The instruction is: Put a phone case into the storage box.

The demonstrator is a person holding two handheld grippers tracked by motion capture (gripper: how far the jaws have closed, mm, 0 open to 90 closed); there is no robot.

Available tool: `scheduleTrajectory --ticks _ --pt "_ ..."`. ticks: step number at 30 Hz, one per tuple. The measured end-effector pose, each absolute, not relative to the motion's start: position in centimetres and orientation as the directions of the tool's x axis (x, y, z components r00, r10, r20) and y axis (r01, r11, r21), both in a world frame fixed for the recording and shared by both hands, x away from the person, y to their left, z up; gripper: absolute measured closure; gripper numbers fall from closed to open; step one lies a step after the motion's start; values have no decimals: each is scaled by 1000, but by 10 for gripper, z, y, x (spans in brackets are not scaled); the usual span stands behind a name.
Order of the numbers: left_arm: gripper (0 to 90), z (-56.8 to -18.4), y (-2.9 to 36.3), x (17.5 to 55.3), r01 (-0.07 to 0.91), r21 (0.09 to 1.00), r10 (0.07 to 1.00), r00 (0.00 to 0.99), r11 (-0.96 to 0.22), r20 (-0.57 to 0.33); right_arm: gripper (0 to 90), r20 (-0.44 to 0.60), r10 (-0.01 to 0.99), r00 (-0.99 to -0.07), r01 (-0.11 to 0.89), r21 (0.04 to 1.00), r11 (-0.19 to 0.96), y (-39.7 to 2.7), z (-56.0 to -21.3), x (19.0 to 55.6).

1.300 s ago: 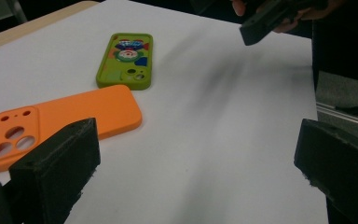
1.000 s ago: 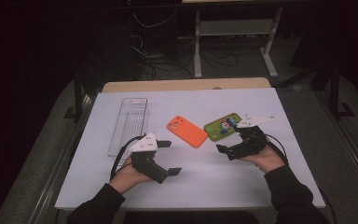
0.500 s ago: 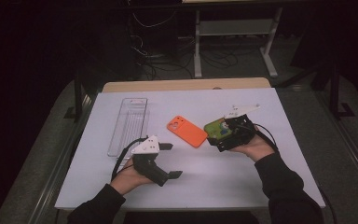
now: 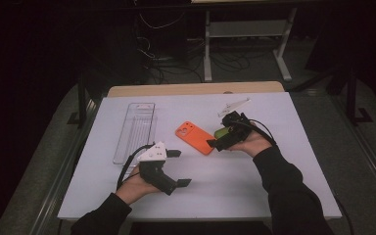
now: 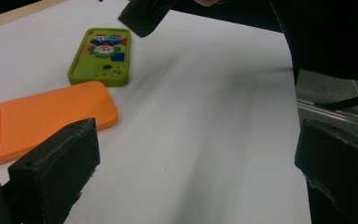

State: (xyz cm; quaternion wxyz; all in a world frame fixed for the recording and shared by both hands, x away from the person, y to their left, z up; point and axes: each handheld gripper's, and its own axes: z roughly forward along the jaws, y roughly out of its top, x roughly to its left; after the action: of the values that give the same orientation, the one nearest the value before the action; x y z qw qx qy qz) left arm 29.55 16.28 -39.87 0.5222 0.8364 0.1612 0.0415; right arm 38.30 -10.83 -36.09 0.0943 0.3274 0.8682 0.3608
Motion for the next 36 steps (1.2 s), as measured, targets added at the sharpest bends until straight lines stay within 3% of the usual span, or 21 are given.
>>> scheduleTrajectory --ticks 36 --pt "0 -400 162 294 254 885 312 941 -390 -133 0 16 609 -793 494 602 627 -52 -357 449"
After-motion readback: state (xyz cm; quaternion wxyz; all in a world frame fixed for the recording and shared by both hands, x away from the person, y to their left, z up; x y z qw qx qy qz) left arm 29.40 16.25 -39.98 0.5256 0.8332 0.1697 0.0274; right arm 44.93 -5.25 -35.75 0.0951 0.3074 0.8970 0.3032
